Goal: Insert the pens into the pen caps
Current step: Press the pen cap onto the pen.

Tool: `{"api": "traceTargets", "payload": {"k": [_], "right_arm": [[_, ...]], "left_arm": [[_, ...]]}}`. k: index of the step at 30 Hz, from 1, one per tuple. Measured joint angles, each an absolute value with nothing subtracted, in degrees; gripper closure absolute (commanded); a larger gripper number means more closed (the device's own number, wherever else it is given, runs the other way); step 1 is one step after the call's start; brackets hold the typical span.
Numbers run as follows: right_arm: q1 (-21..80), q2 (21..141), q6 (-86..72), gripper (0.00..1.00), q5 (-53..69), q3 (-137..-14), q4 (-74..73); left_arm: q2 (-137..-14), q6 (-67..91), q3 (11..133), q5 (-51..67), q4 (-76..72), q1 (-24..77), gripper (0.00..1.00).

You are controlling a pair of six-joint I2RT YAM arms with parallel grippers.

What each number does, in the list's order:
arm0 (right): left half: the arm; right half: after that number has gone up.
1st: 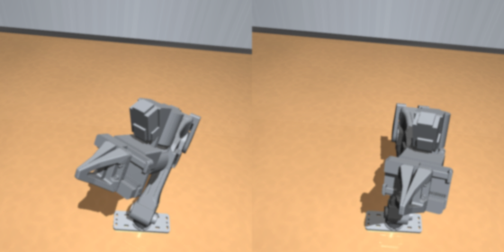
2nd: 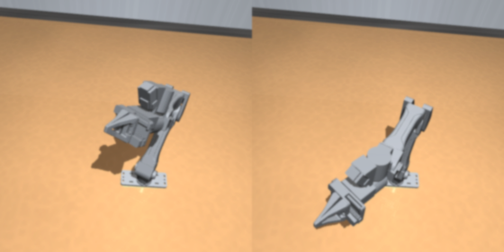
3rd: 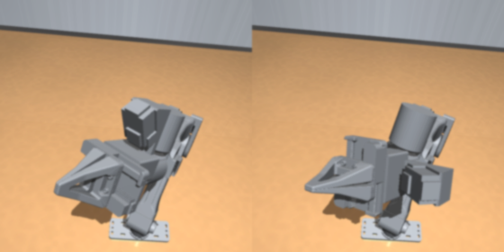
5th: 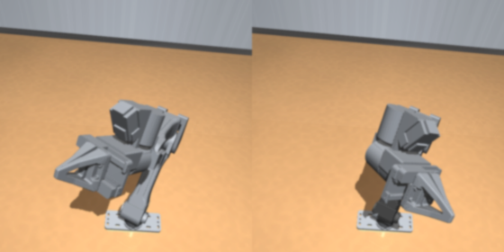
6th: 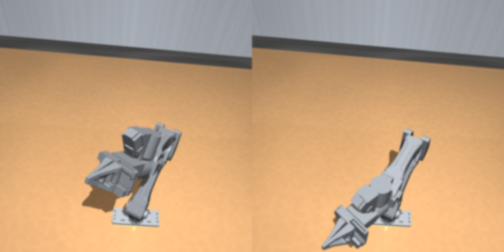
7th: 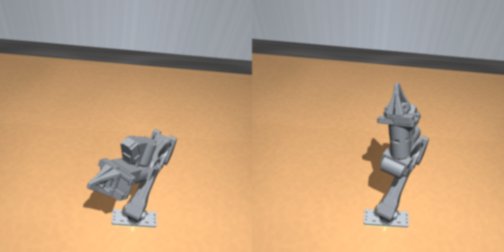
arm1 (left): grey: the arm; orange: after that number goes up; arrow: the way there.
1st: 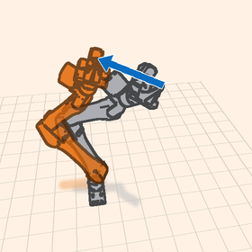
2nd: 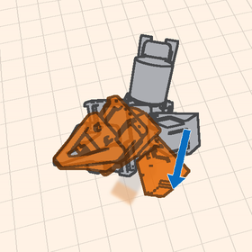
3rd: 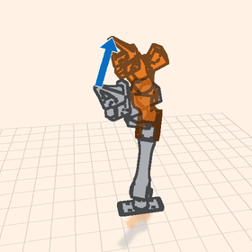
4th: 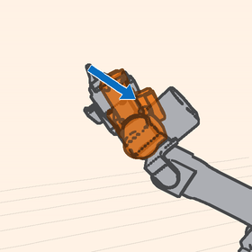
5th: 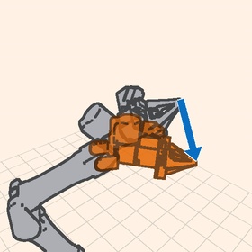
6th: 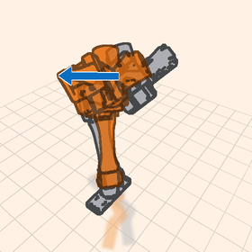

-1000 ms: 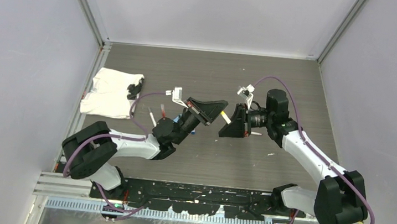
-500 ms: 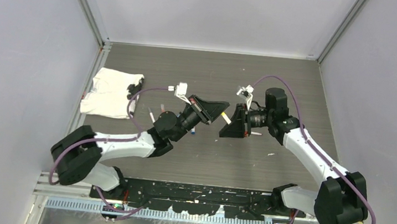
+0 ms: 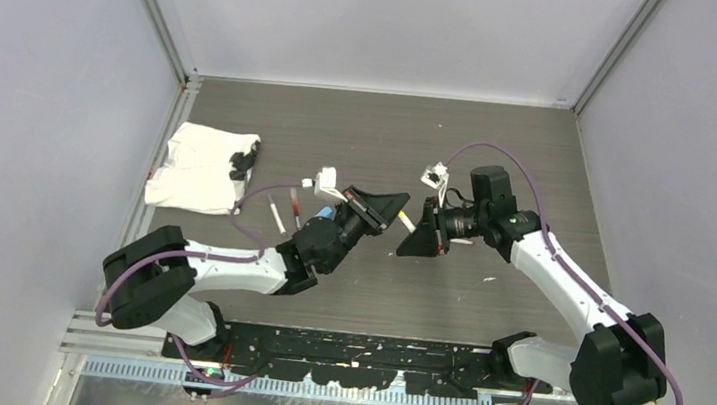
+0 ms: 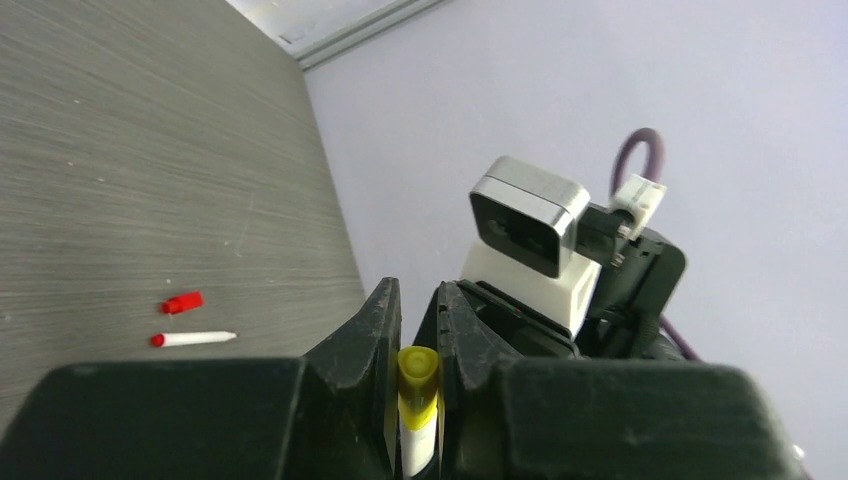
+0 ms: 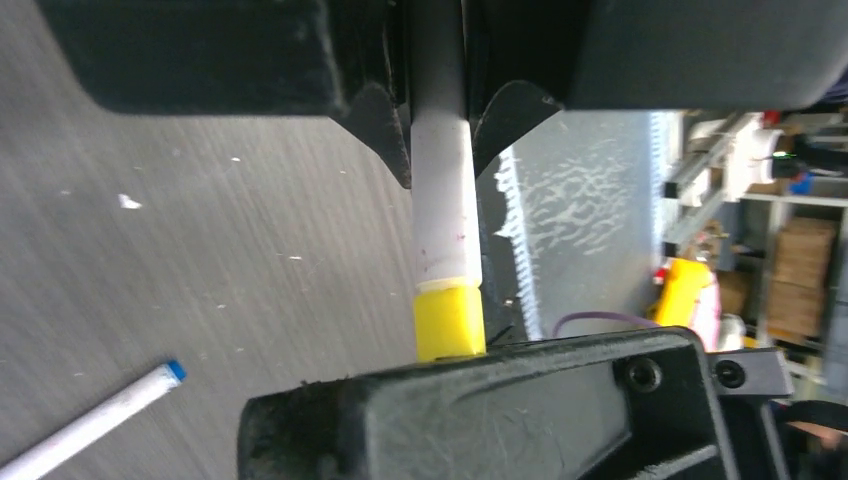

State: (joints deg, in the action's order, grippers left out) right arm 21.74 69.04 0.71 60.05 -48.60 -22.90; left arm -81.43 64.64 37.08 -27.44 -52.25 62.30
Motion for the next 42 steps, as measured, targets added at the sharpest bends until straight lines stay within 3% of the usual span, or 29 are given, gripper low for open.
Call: {"api": "traceTargets", "payload": {"k": [13, 24, 26, 30, 34, 42], "right_arm": [[18.4, 70.0, -26.9, 0.99, 81.6, -42.3, 11.2], [18.5, 68.2, -13.1, 0.99, 75.5, -44.5, -2.4], [18.7, 68.4, -12.5, 0.99, 75.4, -44.5, -2.4], [19.8, 68.8, -10.2, 0.99, 74.4, -44.6, -3.5], [20.1, 69.7, -7.3, 0.99, 70.5, -46.5, -3.9], [19.6, 72.0, 1.0, 0.99, 65.5, -48.6, -8.3]], "left_arm": [[-81.4, 55.5, 32.4, -17.5, -71.8, 61.7, 1.00], [-77.1, 55.4, 38.1, -24.1, -52.2, 63.4, 0.99], [-77.1, 55.5, 38.0, -24.8, -52.2, 63.6, 0.91], [-73.8, 55.8, 36.0, -24.0, -50.0, 63.7, 0.57], [-67.8, 54.9, 33.2, -19.5, -41.4, 66.5, 0.32], [-48.8, 48.4, 32.6, -16.6, -25.5, 64.5, 0.16]]}}
